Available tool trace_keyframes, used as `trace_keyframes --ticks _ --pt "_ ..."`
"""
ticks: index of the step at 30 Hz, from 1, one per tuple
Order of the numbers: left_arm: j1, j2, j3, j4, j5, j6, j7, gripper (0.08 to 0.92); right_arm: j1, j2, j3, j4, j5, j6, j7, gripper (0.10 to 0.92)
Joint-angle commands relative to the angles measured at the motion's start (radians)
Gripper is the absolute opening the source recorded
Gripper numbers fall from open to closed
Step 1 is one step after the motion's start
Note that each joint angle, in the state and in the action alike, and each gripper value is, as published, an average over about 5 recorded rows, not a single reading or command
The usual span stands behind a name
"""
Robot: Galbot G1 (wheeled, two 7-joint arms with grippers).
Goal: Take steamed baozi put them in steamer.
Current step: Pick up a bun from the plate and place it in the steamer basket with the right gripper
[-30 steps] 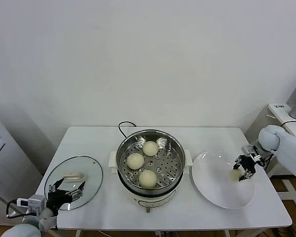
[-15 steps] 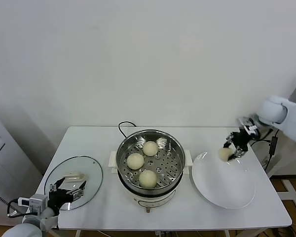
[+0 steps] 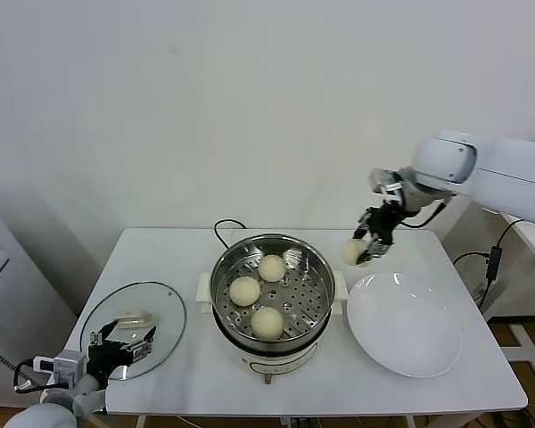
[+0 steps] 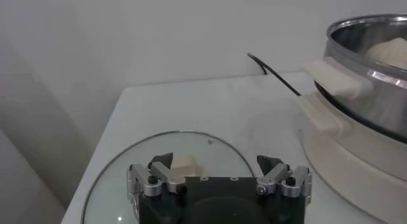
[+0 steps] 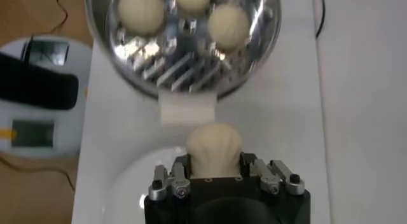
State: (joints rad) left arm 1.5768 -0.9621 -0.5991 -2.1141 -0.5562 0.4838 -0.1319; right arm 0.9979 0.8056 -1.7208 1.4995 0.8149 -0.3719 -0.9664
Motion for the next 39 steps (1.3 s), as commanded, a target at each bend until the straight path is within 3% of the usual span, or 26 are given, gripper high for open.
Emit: trace_keyframes --ticks 1,16,32,39 --pt "0.001 0.001 -0.001 0.002 0.000 -0.002 0.001 0.823 0.037 0.122 -0.049 0.074 0.187 -0.139 0.149 0.481" --pt "0.009 -0.012 -0.013 0.003 0.002 -0.002 0.000 0.823 -0.162 0.192 0.016 0.074 0.211 -0.211 0.336 0.481" --pt "0.012 -0.017 -0.022 0.010 0.001 -0.004 0.000 0.823 -0.292 0.222 0.055 0.037 0.168 -0.226 0.379 0.486" --pt "0.014 -0.018 -0.024 0.011 0.001 -0.004 0.000 0.823 -0.299 0.214 0.076 0.031 0.165 -0.228 0.377 0.617"
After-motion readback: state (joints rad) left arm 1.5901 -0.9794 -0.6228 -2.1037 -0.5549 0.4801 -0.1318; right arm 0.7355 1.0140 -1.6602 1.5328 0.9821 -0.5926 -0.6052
